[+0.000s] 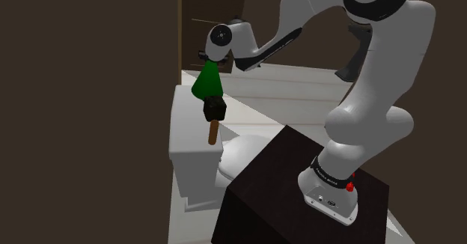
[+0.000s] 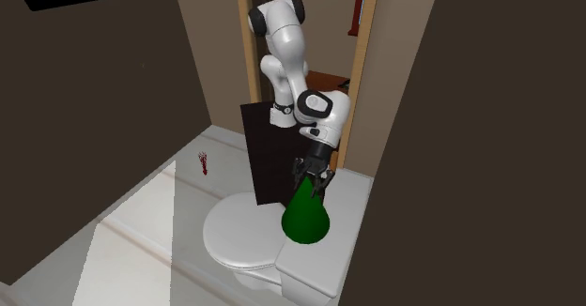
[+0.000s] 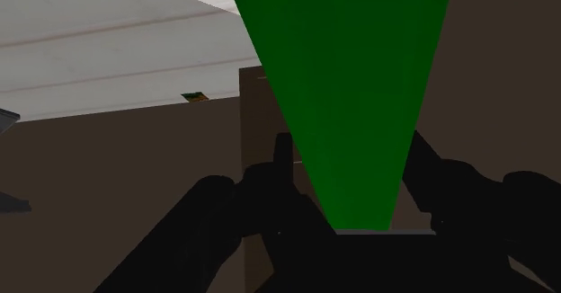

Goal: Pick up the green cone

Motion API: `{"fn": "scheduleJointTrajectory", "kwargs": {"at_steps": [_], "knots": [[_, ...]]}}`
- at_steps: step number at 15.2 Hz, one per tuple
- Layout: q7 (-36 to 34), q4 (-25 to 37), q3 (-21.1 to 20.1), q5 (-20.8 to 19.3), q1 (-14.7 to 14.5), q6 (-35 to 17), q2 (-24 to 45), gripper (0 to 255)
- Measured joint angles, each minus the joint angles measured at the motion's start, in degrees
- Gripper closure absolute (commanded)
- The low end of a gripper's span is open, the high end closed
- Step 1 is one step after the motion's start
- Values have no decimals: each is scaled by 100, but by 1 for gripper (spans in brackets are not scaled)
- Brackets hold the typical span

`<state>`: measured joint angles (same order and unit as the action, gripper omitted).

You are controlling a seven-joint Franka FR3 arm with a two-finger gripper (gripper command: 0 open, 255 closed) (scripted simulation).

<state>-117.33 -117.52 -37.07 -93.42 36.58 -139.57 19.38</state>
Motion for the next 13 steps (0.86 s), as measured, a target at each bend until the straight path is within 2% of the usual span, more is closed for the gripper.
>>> {"fn": "scheduleJointTrajectory", "kwargs": {"at_steps": [13], "knots": [[984,27,-205,1078,251,-184,-696,255]]}}
